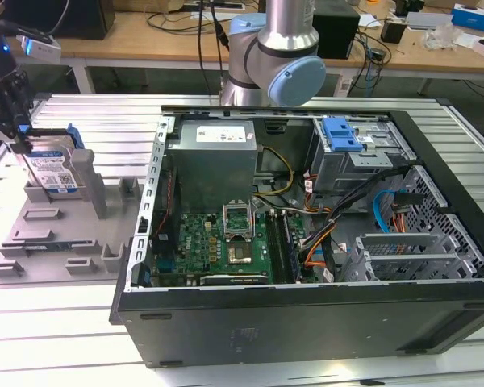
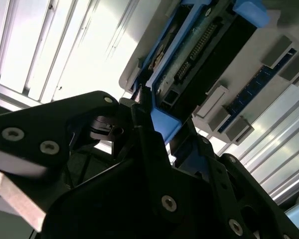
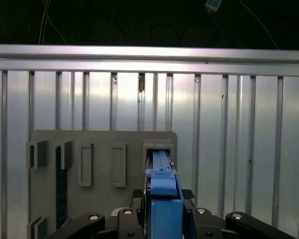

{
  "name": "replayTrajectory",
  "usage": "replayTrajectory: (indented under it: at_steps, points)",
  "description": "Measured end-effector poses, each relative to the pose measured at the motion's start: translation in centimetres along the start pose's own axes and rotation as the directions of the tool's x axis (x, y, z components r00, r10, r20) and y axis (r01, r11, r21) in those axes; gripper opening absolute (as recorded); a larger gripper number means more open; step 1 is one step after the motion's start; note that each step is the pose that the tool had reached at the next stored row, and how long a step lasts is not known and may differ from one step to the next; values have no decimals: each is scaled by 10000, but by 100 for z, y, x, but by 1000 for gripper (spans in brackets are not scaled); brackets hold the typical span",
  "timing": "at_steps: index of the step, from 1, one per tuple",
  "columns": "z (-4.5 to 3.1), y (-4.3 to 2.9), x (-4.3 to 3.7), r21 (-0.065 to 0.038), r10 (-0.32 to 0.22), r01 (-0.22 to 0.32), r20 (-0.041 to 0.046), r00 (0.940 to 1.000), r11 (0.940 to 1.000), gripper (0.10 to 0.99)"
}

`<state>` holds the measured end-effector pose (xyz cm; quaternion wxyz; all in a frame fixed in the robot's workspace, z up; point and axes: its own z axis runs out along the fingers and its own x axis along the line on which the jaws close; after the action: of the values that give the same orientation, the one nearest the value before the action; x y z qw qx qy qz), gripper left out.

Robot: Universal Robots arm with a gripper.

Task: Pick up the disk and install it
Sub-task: 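Pick up the disk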

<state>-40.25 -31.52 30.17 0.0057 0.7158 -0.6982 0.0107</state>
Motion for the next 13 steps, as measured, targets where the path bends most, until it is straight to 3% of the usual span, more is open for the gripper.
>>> replayTrajectory:
  at_steps: [13]
  points:
    - [28, -8, 0, -20, 0, 0, 1, 10000, 10000, 408]
